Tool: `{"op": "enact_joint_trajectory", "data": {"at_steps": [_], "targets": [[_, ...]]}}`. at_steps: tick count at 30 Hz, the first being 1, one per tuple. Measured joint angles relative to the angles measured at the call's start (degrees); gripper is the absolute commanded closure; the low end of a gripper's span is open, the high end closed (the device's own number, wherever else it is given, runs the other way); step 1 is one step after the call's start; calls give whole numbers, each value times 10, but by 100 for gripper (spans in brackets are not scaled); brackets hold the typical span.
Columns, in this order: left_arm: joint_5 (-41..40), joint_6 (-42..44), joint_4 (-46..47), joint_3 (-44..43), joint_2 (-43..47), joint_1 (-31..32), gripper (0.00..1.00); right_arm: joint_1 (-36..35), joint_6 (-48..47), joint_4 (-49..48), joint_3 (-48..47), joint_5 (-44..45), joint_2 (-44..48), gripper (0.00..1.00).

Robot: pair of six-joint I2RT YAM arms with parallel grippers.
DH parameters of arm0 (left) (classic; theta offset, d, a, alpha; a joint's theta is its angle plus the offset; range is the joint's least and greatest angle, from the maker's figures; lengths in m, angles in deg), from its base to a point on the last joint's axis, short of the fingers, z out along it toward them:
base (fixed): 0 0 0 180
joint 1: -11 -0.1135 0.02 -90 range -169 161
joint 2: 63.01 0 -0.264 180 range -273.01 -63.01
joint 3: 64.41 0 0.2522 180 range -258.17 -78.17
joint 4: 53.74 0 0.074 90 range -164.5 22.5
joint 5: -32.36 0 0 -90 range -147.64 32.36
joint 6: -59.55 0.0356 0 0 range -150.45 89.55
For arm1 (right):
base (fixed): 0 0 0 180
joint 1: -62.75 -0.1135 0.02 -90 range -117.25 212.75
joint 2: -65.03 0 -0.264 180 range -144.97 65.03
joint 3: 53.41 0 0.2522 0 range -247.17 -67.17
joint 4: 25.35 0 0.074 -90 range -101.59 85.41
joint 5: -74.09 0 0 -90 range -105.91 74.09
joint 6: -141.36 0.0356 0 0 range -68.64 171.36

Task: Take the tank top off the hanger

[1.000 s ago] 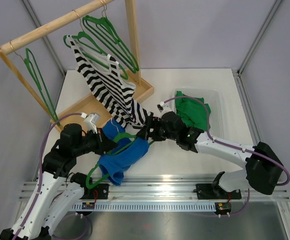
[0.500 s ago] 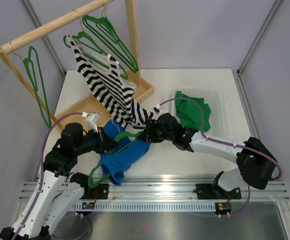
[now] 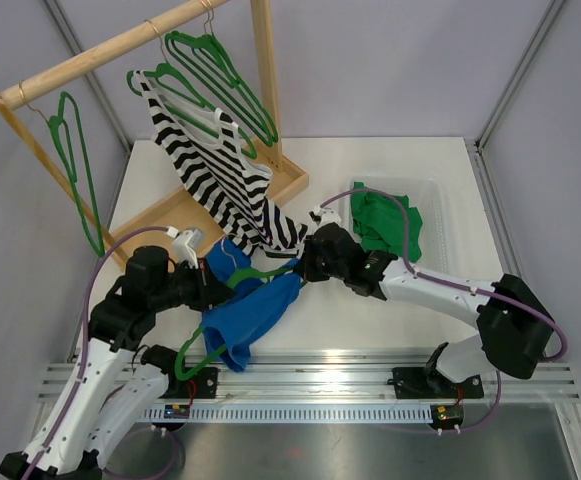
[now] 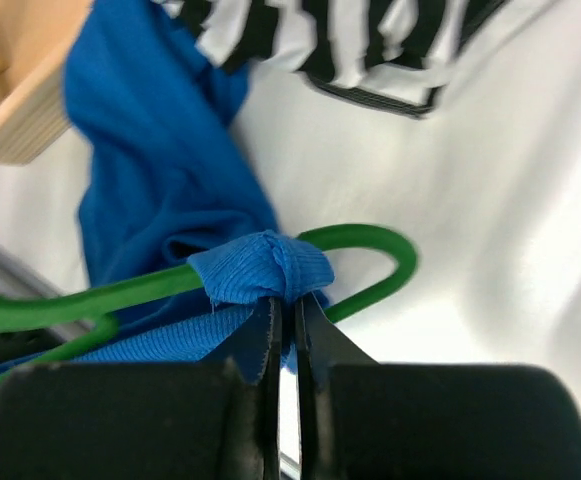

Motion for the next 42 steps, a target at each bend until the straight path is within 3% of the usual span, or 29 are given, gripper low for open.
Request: {"op": "enact_joint_trajectory", "data": {"at_steps": [10,20,25,29,33,38,42], "targets": [[35,47,-32,-29,34,0,100,70,-16,135,-83,61,-37,100],[35,32,6,-65,60,0,100,97,-26,160,-78,14,-21,100],[-14,-19,146,-63,84,0,100,111,-31,104,-24,-96,64,100],[-75,-53,346,-42,94,0,100,112,-33,70,-10,-193,97,100],[-110,-56,471,-82,22,0,100,112,-36,54,8,-240,97,100],[-141,-26,565,-187,-98,2,100,112,-33,48,73,-260,96,100],[-172,-2,616,-239,-130,2,100,112,-30,62,118,-259,95,100]]}}
